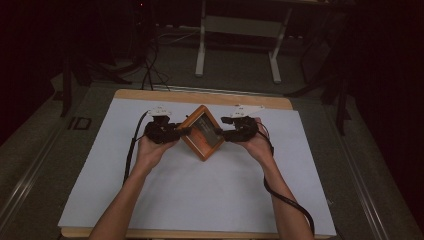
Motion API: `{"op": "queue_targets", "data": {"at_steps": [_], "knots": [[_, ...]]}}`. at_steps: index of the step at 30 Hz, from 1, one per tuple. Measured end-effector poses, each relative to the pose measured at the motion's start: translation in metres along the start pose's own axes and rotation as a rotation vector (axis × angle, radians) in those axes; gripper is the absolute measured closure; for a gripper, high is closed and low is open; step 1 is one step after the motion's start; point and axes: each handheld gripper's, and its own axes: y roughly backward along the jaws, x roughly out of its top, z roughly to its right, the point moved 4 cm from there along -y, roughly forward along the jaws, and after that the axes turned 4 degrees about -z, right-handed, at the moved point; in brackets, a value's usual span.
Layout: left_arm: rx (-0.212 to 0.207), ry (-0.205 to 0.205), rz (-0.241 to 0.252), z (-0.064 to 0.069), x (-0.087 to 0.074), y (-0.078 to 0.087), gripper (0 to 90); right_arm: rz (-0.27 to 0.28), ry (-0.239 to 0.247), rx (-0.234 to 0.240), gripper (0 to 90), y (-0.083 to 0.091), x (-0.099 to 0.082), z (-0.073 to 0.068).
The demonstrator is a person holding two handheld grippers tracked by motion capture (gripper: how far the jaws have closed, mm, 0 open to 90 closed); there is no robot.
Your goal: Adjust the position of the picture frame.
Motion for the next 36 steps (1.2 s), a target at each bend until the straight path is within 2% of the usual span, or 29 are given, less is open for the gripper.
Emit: {"op": "queue_targets", "data": {"at_steps": [2,5,10,12,19,20,21,22,26,31,35,36], "knots": [[0.0,0.0,0.0,0.0,0.0,0.0,69.6,-0.001,0.004,0.003,44.1,0.0,0.001,0.0],[-0.014,-0.021,0.0,0.002,0.0,0.0,69.7,-0.01,0.007,-0.001,45.5,-0.002,0.002,0.001],[-0.034,-0.047,0.004,0.004,0.0,0.0,69.9,-0.008,0.006,0.023,46.0,-0.004,0.001,0.003],[-0.049,-0.078,0.007,0.006,0.001,0.0,69.9,-0.008,0.007,0.034,45.7,-0.005,0.001,0.003],[-0.08,-0.131,0.002,0.01,0.005,-0.003,70.0,-0.004,0.021,0.071,44.5,-0.006,-0.001,0.001],[-0.094,-0.156,-0.001,0.013,0.007,-0.004,70.1,-0.007,0.028,0.084,43.9,-0.007,-0.002,0.0],[-0.094,-0.156,-0.001,0.013,0.007,-0.004,70.1,-0.01,0.032,0.087,42.9,-0.007,-0.002,0.0],[-0.105,-0.175,0.0,0.015,0.008,-0.006,70.1,-0.008,0.033,0.1,41.6,-0.007,-0.003,-0.001],[-0.14,-0.198,0.017,0.016,0.009,-0.009,70.1,-0.008,0.037,0.114,40.1,-0.006,-0.006,-0.001],[-0.126,-0.227,0.028,0.017,0.01,-0.011,69.1,-0.002,0.042,0.116,46.9,0.001,-0.012,0.0],[-0.108,-0.218,0.038,0.015,0.01,-0.013,66.1,0.019,0.033,0.134,52.6,0.006,-0.016,0.002],[-0.11,-0.199,0.046,0.013,0.009,-0.014,64.5,0.036,0.02,0.151,56.5,0.01,-0.019,0.002]]}}
